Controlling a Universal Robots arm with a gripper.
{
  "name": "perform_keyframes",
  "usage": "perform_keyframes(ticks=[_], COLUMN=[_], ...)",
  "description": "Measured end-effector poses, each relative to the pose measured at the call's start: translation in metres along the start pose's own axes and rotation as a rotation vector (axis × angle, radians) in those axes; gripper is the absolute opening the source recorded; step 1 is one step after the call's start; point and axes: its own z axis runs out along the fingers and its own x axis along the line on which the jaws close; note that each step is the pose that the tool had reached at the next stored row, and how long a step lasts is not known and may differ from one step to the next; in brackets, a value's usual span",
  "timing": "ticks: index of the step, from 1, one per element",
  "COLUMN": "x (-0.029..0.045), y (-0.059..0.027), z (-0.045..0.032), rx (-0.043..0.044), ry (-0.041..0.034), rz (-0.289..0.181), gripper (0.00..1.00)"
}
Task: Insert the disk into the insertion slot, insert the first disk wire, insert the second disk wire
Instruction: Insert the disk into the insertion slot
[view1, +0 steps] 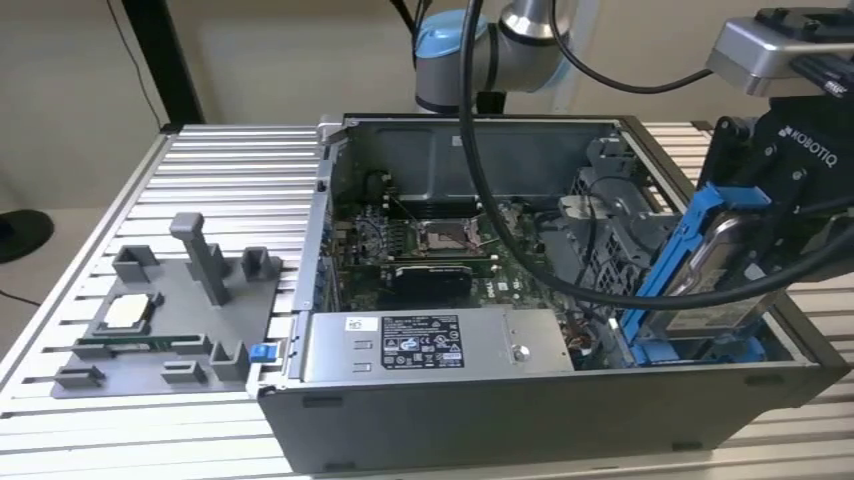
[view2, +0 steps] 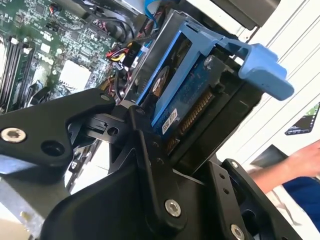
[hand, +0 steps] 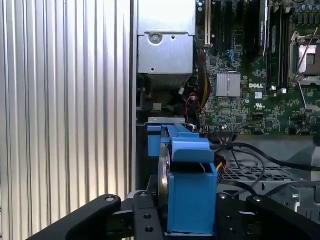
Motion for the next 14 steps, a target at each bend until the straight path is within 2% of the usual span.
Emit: perform_keyframes(ticks=[2, 4, 9, 14], x=[-0.0001, 0.0001, -0.0005, -0.0017], y=[-0.0001, -0.0004, -0.0004, -0.0007], z=[0.0035, 0.0088, 0.0092, 0.0169], rx=[-0.0001, 0.0, -0.0002, -0.0003], ry=[0.0, -0.0039, -0.0083, -0.0122], rz=[0.0, 0.0, 0.0, 0.0], gripper=[0.0, 0.0, 0.0, 0.0])
